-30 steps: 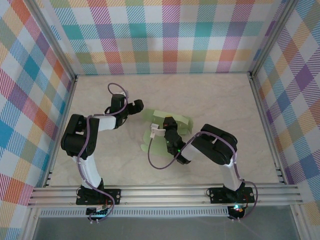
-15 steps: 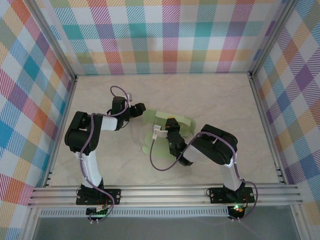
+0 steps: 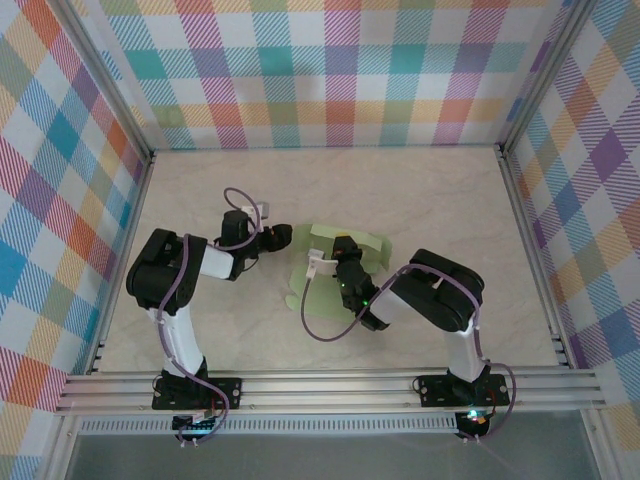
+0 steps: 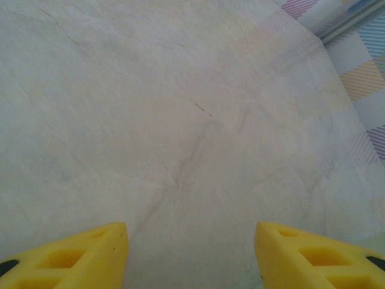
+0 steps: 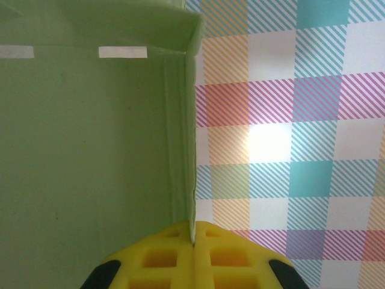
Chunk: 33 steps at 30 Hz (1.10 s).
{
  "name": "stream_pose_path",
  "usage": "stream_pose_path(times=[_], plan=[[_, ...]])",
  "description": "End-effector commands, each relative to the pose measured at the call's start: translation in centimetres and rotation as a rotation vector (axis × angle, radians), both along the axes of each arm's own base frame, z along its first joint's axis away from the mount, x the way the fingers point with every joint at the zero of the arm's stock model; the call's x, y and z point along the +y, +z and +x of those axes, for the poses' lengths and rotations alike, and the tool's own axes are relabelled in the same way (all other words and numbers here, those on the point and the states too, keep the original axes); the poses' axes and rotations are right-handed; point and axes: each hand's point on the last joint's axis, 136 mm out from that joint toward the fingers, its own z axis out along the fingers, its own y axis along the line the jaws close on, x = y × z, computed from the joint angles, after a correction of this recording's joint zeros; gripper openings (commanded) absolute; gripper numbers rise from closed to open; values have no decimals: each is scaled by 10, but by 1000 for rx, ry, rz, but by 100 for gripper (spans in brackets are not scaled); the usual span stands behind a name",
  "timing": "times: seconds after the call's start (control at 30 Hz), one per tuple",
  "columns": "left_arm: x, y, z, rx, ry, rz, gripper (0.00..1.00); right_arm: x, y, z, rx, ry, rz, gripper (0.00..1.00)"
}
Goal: Fold the paper box
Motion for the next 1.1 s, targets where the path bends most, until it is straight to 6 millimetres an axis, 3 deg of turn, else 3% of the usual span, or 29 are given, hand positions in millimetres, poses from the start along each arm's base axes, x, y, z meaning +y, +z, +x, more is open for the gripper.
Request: stream_pose_path(times=[0.0, 0.03, 0.37, 0.5, 0.8, 1.07], plan=[[-16, 4, -21, -30, -95, 7, 57, 0, -2, 1, 33, 9, 32, 0], [-19, 5, -24, -38, -112, 10, 53, 0, -1, 1, 33, 11, 33, 0], [-45, 14, -42, -131, -239, 58, 48, 2, -4, 2, 37, 15, 22, 0], [-46, 17, -49, -152, -255, 62, 50, 3, -7, 3, 33, 15, 4, 0], [-48, 12, -61, -163, -257, 92, 50, 6, 8, 8, -66, 1, 8, 0], [-44, 11, -67, -181, -250, 109, 53, 5, -10, 3, -40, -10, -37, 0]])
